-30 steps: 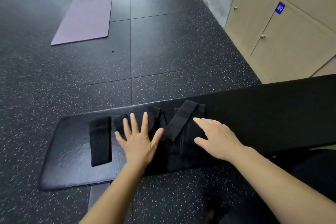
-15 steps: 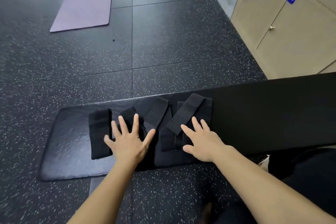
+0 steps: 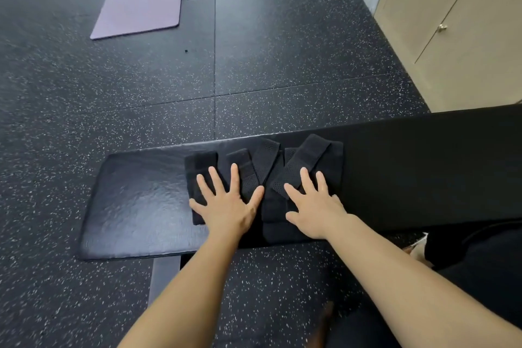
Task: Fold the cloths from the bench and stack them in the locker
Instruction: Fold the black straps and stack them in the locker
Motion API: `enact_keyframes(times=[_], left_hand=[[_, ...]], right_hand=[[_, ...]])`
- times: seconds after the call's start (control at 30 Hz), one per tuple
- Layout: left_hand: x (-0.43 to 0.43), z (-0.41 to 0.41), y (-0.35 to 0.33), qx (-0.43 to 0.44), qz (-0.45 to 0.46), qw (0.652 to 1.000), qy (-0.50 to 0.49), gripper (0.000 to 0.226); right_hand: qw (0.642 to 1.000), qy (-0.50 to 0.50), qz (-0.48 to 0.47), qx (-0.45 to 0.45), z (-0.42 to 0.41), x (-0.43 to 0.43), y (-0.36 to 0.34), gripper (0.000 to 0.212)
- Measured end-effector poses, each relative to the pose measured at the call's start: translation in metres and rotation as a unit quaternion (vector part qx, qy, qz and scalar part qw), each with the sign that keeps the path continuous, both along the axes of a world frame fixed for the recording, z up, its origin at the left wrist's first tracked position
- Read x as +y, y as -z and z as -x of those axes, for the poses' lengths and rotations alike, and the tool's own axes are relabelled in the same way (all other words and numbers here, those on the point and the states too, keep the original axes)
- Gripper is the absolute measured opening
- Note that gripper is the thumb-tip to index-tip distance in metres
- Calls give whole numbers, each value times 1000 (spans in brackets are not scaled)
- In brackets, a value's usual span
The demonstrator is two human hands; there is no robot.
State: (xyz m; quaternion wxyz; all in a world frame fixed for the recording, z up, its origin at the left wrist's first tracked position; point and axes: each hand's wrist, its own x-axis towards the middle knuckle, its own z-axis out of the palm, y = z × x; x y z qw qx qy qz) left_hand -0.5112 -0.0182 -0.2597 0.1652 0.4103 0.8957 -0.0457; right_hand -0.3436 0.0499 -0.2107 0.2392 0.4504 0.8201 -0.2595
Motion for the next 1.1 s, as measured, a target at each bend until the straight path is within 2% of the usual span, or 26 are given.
enact_keyframes(times=[0.3,0.6,0.9,1.03,1.1], left_hand=[[31,-73,-2,-41,-1,999,-13,82],[80,-170,-11,-78,-8,994,78,69],[104,-215,-19,-98,3,991,91,61],[108,-217,-25,-88,-3,992,96,59],[112,-218,-30,-65,-27,991,116,58]], right_hand=[[998,60,-6,2,-56,21,-3,64],[995,101,-24,0,-139,57,-4,61],[989,135,-52,21,-185,72,0,58],[980,167,-79,77,-191,68,-2,56],[957,219,-127,139,-195,67,-6,52]])
